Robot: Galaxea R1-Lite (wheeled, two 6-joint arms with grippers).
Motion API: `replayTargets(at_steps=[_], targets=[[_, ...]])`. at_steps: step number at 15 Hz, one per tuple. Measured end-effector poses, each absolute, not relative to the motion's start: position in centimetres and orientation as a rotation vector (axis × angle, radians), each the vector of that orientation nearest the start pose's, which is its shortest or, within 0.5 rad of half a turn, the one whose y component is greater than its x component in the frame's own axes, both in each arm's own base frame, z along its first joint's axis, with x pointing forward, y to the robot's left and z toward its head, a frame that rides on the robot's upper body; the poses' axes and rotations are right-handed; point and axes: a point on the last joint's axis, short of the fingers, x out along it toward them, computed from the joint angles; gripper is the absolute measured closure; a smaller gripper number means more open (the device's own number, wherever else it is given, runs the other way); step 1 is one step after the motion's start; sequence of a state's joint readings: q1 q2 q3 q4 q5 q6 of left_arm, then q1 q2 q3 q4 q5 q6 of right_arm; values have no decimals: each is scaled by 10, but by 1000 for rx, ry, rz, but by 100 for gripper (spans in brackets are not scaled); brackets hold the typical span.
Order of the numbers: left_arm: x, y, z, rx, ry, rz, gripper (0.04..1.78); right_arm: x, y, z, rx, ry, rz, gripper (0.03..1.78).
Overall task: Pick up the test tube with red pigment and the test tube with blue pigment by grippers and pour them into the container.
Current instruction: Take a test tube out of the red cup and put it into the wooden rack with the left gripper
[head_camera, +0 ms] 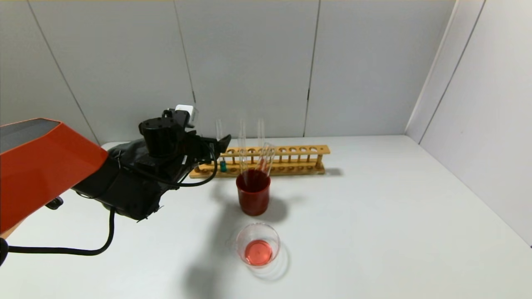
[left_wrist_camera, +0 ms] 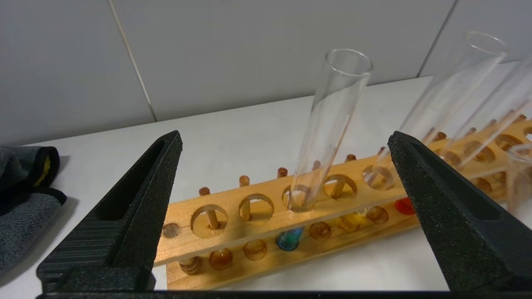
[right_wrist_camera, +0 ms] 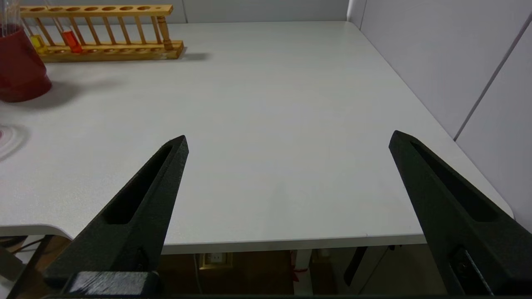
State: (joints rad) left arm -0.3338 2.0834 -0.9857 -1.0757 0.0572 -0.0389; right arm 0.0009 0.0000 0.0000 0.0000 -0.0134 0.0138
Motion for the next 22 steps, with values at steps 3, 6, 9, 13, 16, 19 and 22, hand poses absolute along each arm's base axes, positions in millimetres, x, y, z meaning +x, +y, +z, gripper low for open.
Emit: replayTargets(at_steps=[3,6,9,13,16,19,22], targets=[[379,-130,135,-35,27,-275,7,-23,0,75,13,0,-12,11],[384,-131,133,-36,26,-273,7,-23,0,75,14,0,-12,11],[391,-134,130,-37,20,-271,7,-23,0,75,13,0,-13,11],[394,-134,126,-35,21,-268,8,-23,0,75,13,0,-13,11],[395,-132,125,-35,20,-259,26,-23,0,75,13,0,-13,11],[395,-131,126,-35,19,-252,68,-23,0,75,14,0,-13,11],[394,-131,127,-33,19,-255,124,-23,0,75,13,0,-12,11]])
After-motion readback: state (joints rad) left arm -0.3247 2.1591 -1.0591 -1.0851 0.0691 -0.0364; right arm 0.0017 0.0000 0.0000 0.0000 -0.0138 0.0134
